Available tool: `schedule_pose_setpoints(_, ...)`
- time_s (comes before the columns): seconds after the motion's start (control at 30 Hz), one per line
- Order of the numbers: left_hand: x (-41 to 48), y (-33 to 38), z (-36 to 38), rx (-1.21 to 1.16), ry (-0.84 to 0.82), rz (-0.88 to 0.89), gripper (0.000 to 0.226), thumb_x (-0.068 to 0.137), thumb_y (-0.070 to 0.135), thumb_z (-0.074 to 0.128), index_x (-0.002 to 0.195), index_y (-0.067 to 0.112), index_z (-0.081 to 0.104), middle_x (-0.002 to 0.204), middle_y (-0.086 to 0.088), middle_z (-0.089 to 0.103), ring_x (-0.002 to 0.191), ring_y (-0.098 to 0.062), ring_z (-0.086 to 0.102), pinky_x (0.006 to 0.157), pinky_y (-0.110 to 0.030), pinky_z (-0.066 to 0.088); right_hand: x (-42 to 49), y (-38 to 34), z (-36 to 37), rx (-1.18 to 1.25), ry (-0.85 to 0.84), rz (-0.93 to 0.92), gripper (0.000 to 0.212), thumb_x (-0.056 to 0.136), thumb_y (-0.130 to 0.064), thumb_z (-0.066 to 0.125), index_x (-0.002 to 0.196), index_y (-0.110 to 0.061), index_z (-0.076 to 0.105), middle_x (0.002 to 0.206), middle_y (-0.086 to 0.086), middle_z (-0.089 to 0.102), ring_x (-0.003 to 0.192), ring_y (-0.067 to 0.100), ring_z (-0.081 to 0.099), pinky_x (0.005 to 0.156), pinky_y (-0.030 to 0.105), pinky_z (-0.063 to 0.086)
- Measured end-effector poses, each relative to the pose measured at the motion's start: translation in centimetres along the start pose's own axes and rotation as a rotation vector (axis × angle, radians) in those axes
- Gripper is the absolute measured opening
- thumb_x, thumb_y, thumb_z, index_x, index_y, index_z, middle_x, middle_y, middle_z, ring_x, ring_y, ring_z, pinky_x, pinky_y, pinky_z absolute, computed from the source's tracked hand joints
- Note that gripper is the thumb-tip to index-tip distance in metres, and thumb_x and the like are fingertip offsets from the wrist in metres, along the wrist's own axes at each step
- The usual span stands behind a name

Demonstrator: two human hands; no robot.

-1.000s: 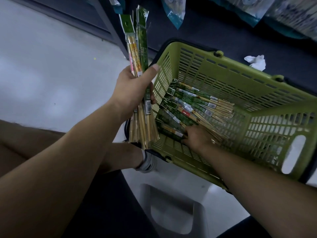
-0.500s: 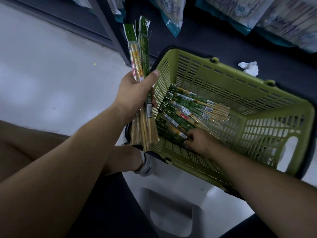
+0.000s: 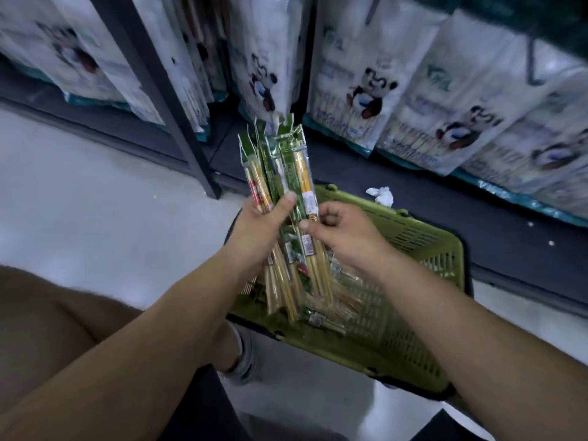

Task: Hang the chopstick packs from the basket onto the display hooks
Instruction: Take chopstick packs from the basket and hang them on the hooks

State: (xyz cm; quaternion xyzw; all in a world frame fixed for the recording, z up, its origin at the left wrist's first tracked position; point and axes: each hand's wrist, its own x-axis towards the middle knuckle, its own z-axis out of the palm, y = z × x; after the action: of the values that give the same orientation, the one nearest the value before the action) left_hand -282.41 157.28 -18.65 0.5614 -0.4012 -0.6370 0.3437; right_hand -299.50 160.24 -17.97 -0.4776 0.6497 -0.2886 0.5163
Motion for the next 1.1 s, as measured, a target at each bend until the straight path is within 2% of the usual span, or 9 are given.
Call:
schedule_pose_setpoints(0.1,-0.7,2.7,1.5,-0.088,-0.066,0.099,0.055,0.083,0.044,0.079,0.128,0.015,0.066,0.115,0.001,0.078,0.109,-0.014,0.073,0.091,-0.032,0.059,-1.8,-3.6,-1.0,-0.032,0.067,-0.125,0.023,0.086,-0.029,0.080,0.074,-0.021,0.062,0.065,-0.009,0.056,0.058,0.004,0.050,0.058,0.019,0.044)
schedule_pose_setpoints(0.2,-1.1,6.0,2.5,-0.118,-0.076,0.200,0.033,0.087,0.025,0.084,0.116,0.015,0.072,0.106,0.001,0.080,0.098,-0.012,0.076,0.076,-0.020,0.058,-3.4,-6.6,-2.8,-0.051,0.172,-0.226,0.025,0.082,-0.028,0.084,0.072,-0.015,0.065,0.062,-0.008,0.054,0.060,0.006,0.049,0.060,0.026,0.044)
schedule_pose_setpoints(0.33,-2.2,10.7,3.6,-0.101,-0.140,0.330,0.034,0.081,0.028,0.086,0.111,0.016,0.075,0.107,-0.001,0.080,0.100,-0.019,0.076,0.081,-0.028,0.059,-5.3,-10.2,-4.9,-0.050,0.297,-0.291,0.036,0.077,-0.034,0.087,0.074,-0.007,0.063,0.063,-0.004,0.048,0.059,0.009,0.044,0.056,0.032,0.041)
schedule_pose_setpoints(0.47,-3.6,15.3,3.9,-0.080,-0.186,0.406,0.041,0.080,0.029,0.086,0.114,0.012,0.073,0.109,-0.007,0.079,0.103,-0.026,0.075,0.090,-0.044,0.060,-7.2,-14.2,-6.8,-0.003,0.322,-0.346,0.027,0.078,-0.031,0.087,0.079,-0.013,0.067,0.061,-0.005,0.056,0.054,0.008,0.051,0.051,0.028,0.047)
schedule_pose_setpoints(0.6,-5.2,20.4,3.9,-0.036,-0.251,0.531,0.028,0.081,0.029,0.085,0.107,0.020,0.077,0.105,-0.001,0.080,0.099,-0.017,0.076,0.077,-0.021,0.059,-8.8,-19.1,-9.6,0.040,0.417,-0.466,0.019,0.083,-0.041,0.078,0.089,-0.025,0.070,0.074,0.000,0.069,0.064,0.009,0.062,0.055,0.021,0.052)
schedule_pose_setpoints(0.73,-6.2,25.2,4.9,0.039,-0.279,0.638,0.030,0.084,0.022,0.083,0.113,0.022,0.074,0.105,0.007,0.080,0.098,-0.009,0.076,0.075,-0.015,0.057,-9.6,-25.2,-13.3,0.070,0.513,-0.637,0.005,0.096,-0.032,0.067,0.095,-0.031,0.071,0.083,-0.006,0.074,0.067,0.006,0.067,0.057,0.019,0.052)
schedule_pose_setpoints(0.87,-6.3,28.8,6.3,0.083,-0.260,0.714,0.030,0.082,0.021,0.086,0.108,0.024,0.072,0.097,0.012,0.080,0.090,-0.004,0.075,0.069,-0.011,0.054,-9.8,-30.2,-15.6,0.038,0.558,-0.751,0.011,0.099,-0.025,0.064,0.092,-0.025,0.072,0.067,-0.010,0.068,0.059,0.002,0.063,0.056,0.016,0.049)
schedule_pose_setpoints(1.0,-6.2,31.2,7.4,0.053,-0.250,0.752,0.039,0.074,0.028,0.088,0.109,0.024,0.072,0.097,0.010,0.081,0.090,-0.006,0.076,0.071,-0.015,0.056,-9.7,-32.7,-16.8,0.018,0.608,-0.776,0.017,0.100,-0.022,0.064,0.085,-0.021,0.072,0.064,-0.004,0.063,0.060,0.009,0.061,0.055,0.025,0.050)
schedule_pose_setpoints(1.1,-6.0,31.9,8.1,0.057,-0.240,0.722,0.045,0.071,0.033,0.090,0.111,0.026,0.071,0.099,0.011,0.080,0.093,-0.007,0.076,0.082,-0.031,0.057,-9.4,-33.3,-17.1,0.012,0.617,-0.764,0.020,0.100,-0.027,0.062,0.084,-0.020,0.070,0.064,0.002,0.059,0.058,0.015,0.054,0.057,0.036,0.047)
